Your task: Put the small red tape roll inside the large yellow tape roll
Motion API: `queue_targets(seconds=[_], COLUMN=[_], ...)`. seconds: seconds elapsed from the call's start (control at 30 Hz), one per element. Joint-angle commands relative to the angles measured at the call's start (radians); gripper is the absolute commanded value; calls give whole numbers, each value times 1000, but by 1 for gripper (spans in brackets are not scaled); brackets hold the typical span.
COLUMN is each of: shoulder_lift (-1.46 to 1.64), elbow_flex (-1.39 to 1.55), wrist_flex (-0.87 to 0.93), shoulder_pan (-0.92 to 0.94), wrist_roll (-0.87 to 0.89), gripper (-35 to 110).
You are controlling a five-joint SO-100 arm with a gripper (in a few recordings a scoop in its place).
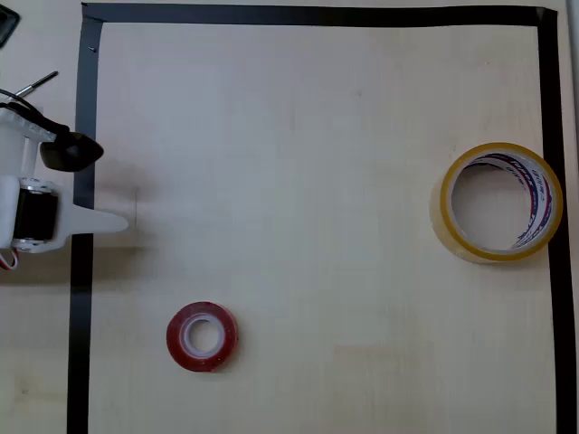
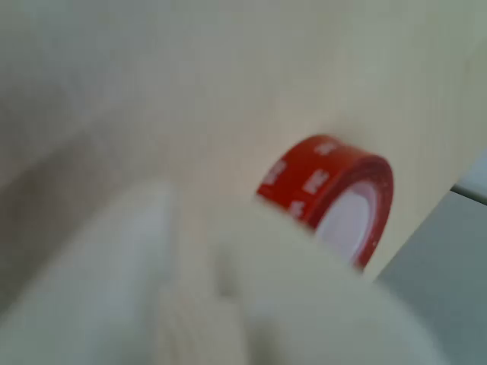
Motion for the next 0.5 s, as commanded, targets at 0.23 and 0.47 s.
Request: queue_targets(seconds=[0.23, 0.47], shoulder_lift=[14, 14], elbow_flex=[-54, -140], wrist_flex=[84, 149], shoulder_pan=[-52, -37], wrist_roll=[2, 8], gripper=[0, 0])
